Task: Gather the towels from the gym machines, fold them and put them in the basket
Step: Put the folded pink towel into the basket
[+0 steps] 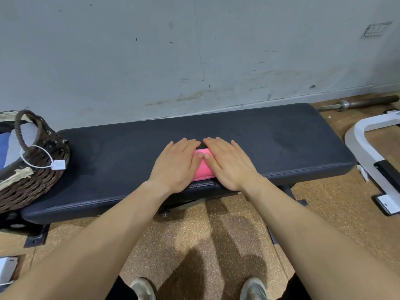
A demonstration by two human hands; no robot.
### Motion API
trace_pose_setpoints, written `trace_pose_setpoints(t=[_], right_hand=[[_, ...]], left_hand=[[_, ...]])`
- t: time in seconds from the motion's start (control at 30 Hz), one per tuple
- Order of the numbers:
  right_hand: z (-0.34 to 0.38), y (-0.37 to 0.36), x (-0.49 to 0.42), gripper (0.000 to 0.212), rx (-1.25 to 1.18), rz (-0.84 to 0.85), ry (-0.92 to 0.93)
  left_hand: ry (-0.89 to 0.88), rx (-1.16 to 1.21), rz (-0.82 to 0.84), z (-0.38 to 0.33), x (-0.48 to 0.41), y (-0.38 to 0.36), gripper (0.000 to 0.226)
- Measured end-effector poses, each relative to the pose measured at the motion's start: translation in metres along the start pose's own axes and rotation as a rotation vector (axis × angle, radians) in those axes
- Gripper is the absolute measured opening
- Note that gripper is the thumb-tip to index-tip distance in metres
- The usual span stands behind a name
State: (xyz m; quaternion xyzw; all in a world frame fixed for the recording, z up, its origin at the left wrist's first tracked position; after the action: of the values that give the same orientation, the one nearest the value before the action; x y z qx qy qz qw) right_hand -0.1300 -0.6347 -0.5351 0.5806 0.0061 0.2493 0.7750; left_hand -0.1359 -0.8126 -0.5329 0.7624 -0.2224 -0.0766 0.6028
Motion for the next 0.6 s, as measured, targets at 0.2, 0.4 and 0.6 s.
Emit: trace_pose_setpoints(t=[0.2,0.4,0.6], right_hand=[[-0.003,-0.007,-0.001,0.063,0.088,-0.020,-0.022],[0.004,-0.001,-0.004,0.059,0.097,0.089,-0.124],[0.018,0.009,0.005,0.056,0.072,0.178,-0.198]], left_hand=[[0.017,-0.138,0.139,0.008,0.001,-0.001,0.056],[0.103,-0.227,0.183,0.000,-0.003,-0.001,0.052],[0.159,-0.200,0.205,-0.012,0.007,0.004,0.050]])
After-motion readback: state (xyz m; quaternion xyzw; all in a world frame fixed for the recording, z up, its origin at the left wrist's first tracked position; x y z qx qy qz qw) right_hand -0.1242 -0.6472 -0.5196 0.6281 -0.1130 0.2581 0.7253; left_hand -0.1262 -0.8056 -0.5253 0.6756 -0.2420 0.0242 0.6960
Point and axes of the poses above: each hand's wrist, its own x-axis away from the middle knuckle, its own y-axis out of the back of the hand, z = x × y, the point moved 1 cm from there along -x, towards the middle knuckle, and after that the axes turned 13 degrees about z, right-handed, at the moved point
